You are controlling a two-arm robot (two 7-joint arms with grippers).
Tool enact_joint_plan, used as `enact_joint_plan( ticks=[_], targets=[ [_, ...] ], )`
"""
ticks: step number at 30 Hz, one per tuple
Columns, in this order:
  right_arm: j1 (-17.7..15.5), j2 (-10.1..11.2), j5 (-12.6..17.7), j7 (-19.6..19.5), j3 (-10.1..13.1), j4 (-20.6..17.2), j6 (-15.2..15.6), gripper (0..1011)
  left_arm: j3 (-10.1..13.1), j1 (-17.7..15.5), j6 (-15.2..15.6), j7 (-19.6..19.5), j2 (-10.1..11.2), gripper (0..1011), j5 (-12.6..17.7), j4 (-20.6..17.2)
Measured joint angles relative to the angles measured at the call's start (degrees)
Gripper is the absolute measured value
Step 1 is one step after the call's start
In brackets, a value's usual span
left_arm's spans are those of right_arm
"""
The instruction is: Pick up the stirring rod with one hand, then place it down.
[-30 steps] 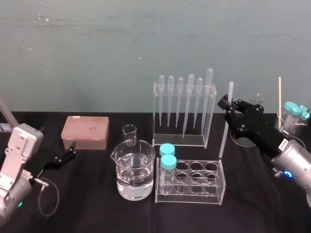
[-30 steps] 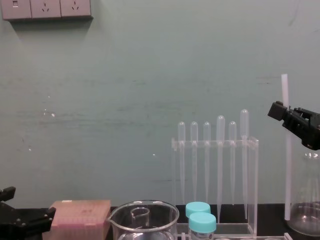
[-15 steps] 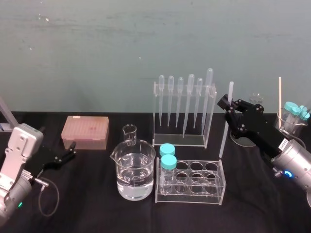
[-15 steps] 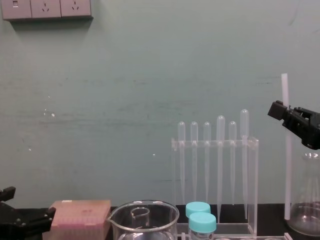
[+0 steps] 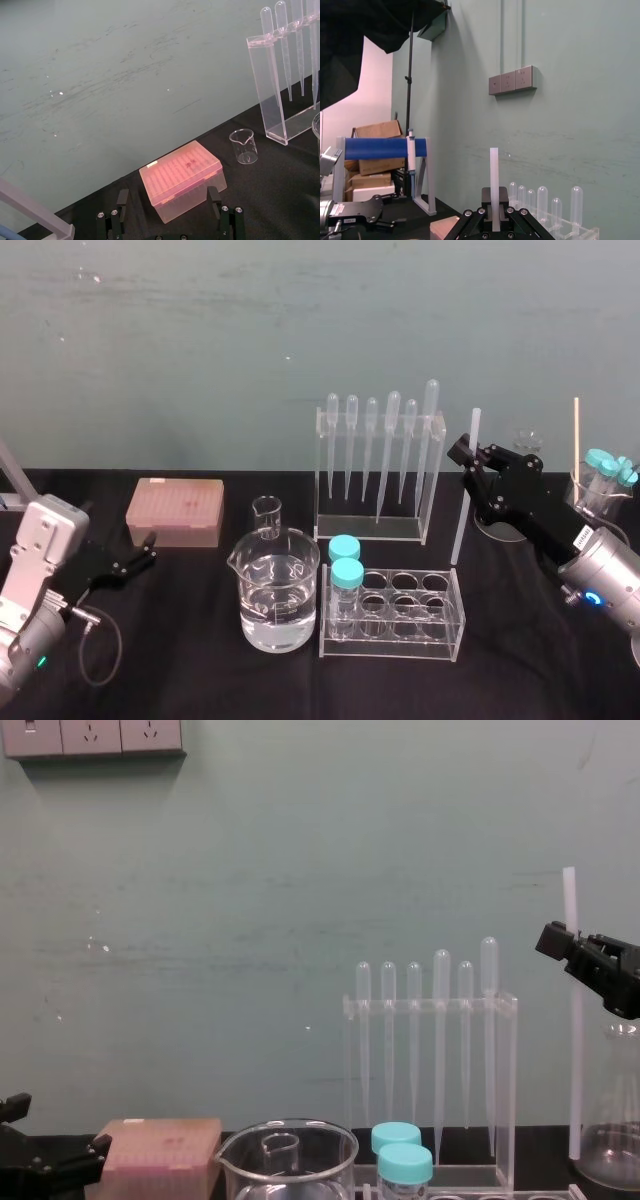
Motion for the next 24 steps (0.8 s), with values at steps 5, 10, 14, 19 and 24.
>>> enact_joint_plan(
  ticks=[5, 10, 14, 19, 24],
  targets=[
    [0.0, 0.0, 0.0, 0.0, 0.0, 0.0, 0.0, 70, 0.0, 0.0, 0.0, 0.0, 0.0, 1000, 0.0, 0.0],
    [0.0, 0.0, 0.0, 0.0, 0.0, 0.0, 0.0, 69, 0.0, 0.0, 0.0, 0.0, 0.0, 1000, 0.0, 0.0],
    [0.0, 0.0, 0.0, 0.0, 0.0, 0.0, 0.0, 70, 0.0, 0.0, 0.0, 0.0, 0.0, 1000, 0.0, 0.0],
    [0.0, 0.0, 0.0, 0.0, 0.0, 0.0, 0.0, 69, 0.0, 0.0, 0.0, 0.0, 0.0, 1000, 0.0, 0.0],
    [0.0, 0.0, 0.0, 0.0, 0.0, 0.0, 0.0, 69, 0.0, 0.0, 0.0, 0.0, 0.0, 1000, 0.0, 0.0]
  ],
)
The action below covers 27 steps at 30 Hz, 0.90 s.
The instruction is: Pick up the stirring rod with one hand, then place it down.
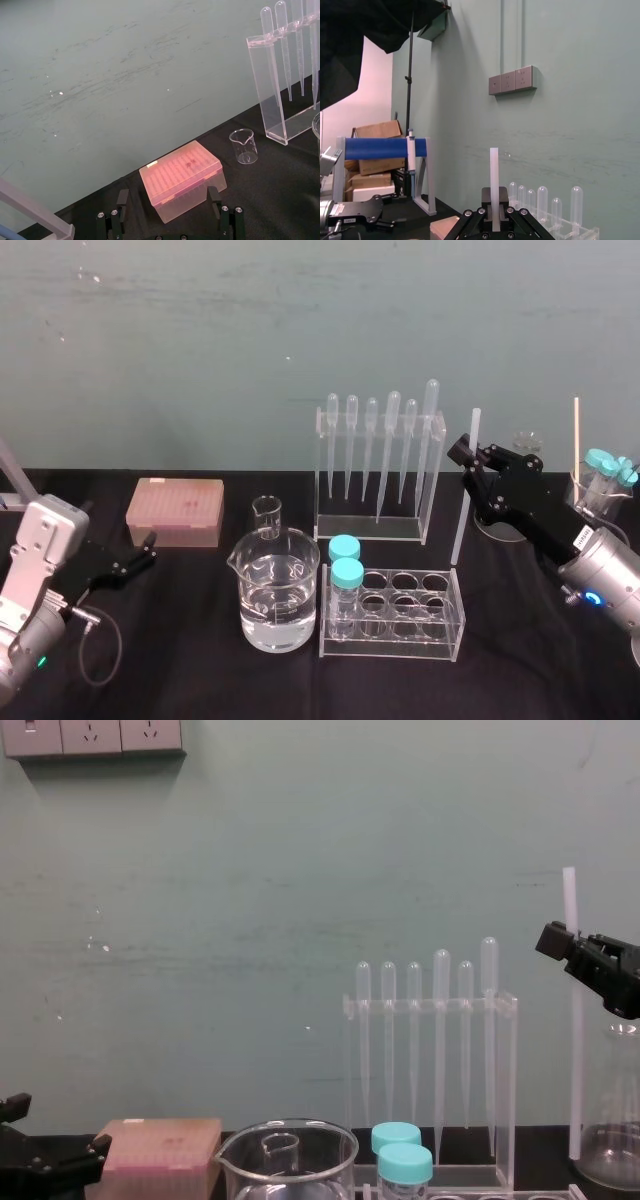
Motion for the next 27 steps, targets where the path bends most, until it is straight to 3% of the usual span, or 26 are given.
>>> enact_joint_plan(
  ticks=[27],
  targets=[
    [0.0, 0.0, 0.0, 0.0, 0.0, 0.0, 0.0, 69, 0.0, 0.0, 0.0, 0.0, 0.0, 1000, 0.0, 0.0]
  ],
)
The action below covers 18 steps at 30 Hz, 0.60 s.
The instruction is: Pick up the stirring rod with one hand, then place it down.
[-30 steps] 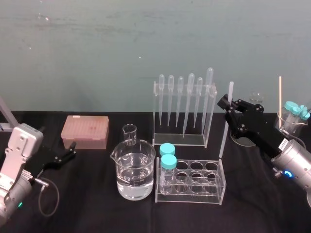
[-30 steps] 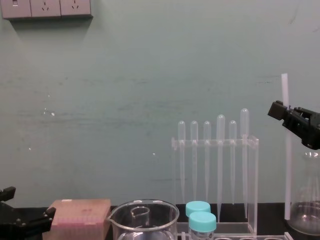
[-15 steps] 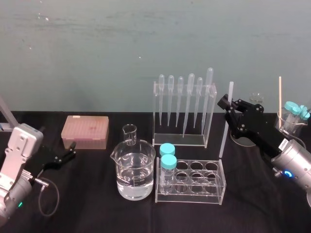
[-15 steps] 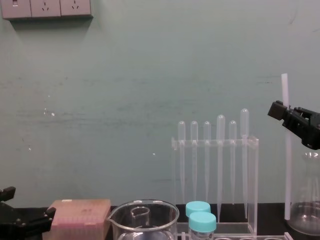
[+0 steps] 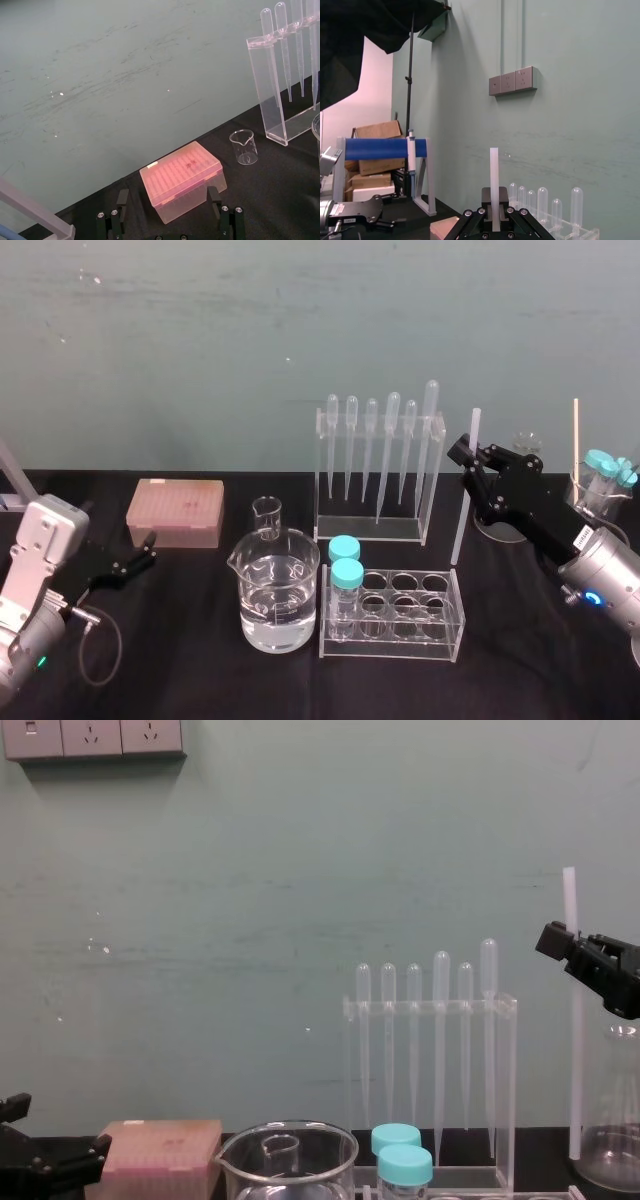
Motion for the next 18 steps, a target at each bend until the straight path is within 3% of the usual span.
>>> enact_joint_plan(
  ticks=[8, 18],
  targets=[
    [0.0, 0.2, -0.2, 0.0, 0.0, -0.2, 0.6, 69, 0.0, 0.0, 0.0, 0.0, 0.0, 1000, 0.0, 0.0],
    [-1.3, 2.2, -0.5, 0.5, -0.2, -2.4, 3.2, 70, 0.0, 0.0, 0.0, 0.0, 0.0, 1000, 0.0, 0.0]
  ],
)
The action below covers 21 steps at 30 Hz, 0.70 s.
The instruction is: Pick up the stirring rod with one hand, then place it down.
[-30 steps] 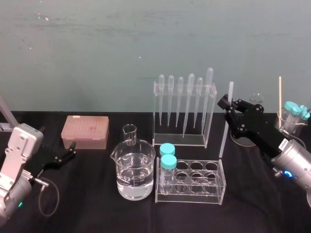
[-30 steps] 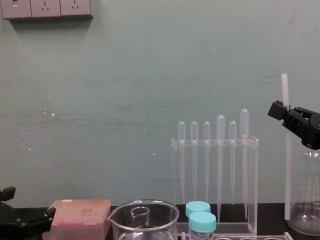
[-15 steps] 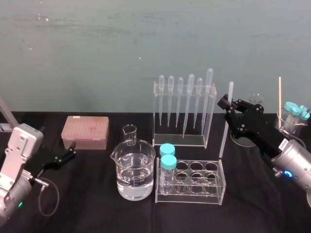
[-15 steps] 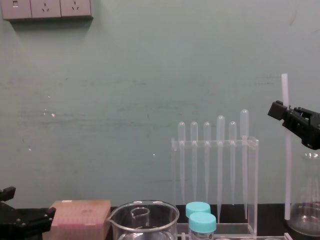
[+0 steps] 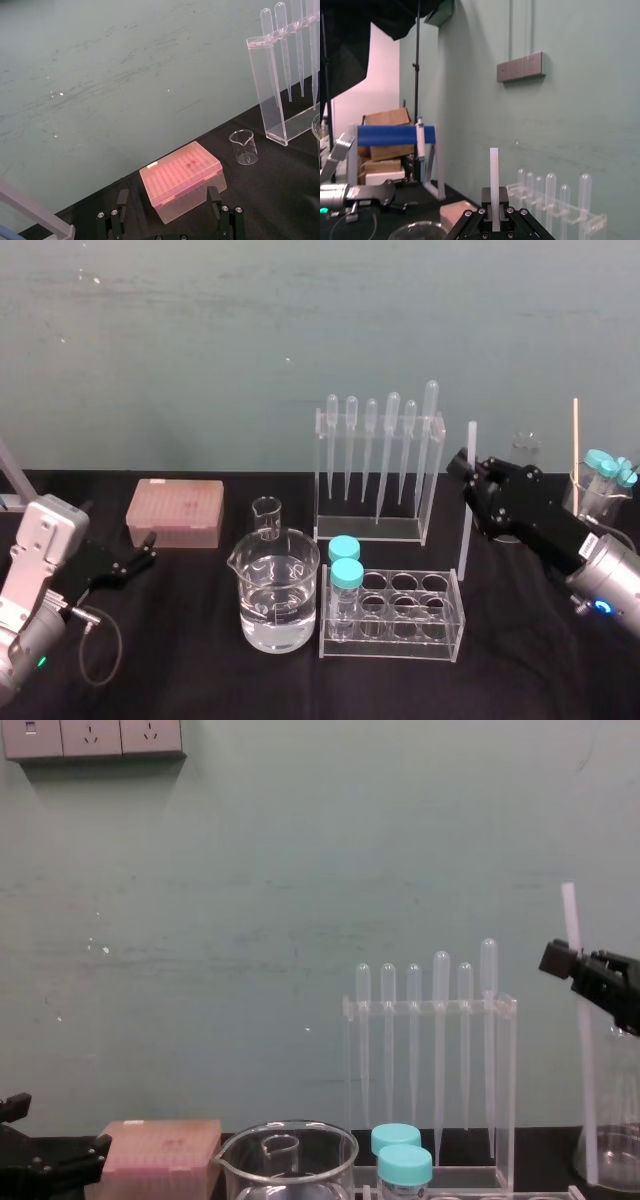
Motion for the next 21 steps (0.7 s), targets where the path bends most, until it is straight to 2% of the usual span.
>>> enact_joint_plan(
  ticks=[6, 21],
  targets=[
    [-0.2, 0.9, -0.1, 1.6, -1.2, 0.2, 1.1, 69, 0.0, 0.0, 0.0, 0.0, 0.0, 1000, 0.0, 0.0],
    [2.0, 1.0, 0.8, 5.8, -4.2, 3.2, 2.0, 69, 0.0, 0.0, 0.0, 0.0, 0.0, 1000, 0.0, 0.0]
  ],
)
